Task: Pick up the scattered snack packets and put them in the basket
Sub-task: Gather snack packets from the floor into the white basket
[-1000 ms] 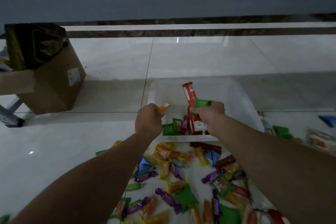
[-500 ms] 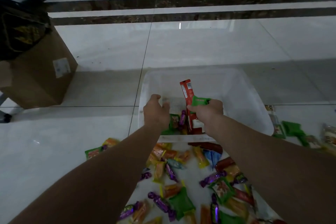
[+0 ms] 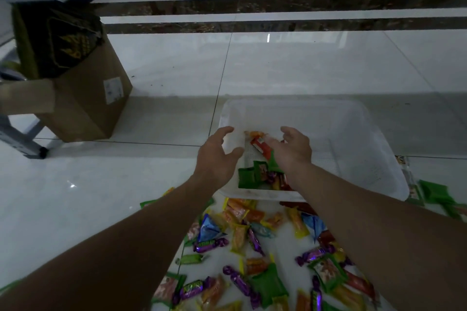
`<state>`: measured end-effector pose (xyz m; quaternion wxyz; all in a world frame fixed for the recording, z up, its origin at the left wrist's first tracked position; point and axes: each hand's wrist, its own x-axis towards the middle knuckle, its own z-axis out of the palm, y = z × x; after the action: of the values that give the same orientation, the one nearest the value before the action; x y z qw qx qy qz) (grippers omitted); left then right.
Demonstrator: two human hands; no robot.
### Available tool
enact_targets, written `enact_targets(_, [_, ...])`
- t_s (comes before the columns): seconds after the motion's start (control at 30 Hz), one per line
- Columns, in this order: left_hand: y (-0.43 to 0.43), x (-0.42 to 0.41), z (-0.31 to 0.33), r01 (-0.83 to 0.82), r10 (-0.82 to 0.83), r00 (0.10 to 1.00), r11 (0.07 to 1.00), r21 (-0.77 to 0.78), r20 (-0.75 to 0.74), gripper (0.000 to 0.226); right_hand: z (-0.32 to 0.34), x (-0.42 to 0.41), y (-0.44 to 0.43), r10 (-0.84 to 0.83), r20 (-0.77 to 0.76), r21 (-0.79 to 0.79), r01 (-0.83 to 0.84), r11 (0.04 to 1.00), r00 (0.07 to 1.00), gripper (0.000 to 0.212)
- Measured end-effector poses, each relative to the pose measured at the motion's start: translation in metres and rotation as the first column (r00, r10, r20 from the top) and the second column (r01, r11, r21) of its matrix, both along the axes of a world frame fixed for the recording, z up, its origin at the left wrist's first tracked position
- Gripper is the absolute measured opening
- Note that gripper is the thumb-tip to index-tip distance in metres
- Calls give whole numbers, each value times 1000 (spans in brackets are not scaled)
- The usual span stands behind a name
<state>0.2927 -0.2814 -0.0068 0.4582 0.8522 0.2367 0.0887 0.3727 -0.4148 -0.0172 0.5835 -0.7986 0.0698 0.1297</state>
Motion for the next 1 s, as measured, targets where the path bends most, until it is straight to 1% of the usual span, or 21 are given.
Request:
enact_targets(0.1, [12,-15,8,-61,61,998,998,-22,15,47,6,-11,15,72,57,2,-72,997,996,51])
enact_targets(0.2, [28,-36,17,-114,115,993,993,-32,11,47,14,-26,34,149,129,-43,-144,989,980,49])
enact_targets(0.3, [51,-64,27,-173,174,985,984,-49,10,45,24,-42,52,231,168,-65,-223,973,958,50])
enact_targets(0.43, [84,-92,43,-211,212,977,977,-33,35,43,34,-61,66,282,198,-52,-278,959,939,52])
enact_targets(0.57, [120,-114,57,-240,242,968,970,-29,75,41,47,-80,85,349,238,-85,-338,937,906,54])
enact_targets(0.7, [147,-153,62,-280,285,953,958,-67,98,37,57,-114,118,421,238,-105,-408,907,875,52])
enact_targets(0.8, [168,-194,54,-325,331,941,942,-82,69,39,52,-151,151,451,224,-105,-438,893,864,51])
enact_targets(1.0, [212,-294,16,-463,463,886,885,-51,-8,42,23,-227,208,596,102,-155,-579,801,797,57])
